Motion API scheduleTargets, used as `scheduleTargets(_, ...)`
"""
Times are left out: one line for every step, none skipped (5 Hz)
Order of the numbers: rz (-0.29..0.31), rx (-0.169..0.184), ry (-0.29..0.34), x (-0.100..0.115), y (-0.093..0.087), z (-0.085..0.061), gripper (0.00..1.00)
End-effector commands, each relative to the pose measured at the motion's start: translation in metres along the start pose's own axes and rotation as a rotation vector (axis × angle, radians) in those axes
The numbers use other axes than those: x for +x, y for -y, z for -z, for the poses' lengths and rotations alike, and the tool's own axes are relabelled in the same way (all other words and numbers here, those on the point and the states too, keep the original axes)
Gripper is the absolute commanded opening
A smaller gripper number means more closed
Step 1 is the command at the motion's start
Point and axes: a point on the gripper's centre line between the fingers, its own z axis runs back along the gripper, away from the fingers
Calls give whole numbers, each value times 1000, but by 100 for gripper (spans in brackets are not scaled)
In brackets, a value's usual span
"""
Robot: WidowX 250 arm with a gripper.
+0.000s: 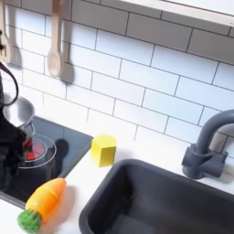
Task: Slide pot right
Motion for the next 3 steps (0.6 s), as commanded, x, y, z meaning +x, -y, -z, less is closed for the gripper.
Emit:
scheduleTargets(-26,-1,12,30,-12,-3,100)
scheduleTargets(-38,-4,17,47,-18,-2,100)
scheduleTargets(-55,9,21,67,-28,2,100)
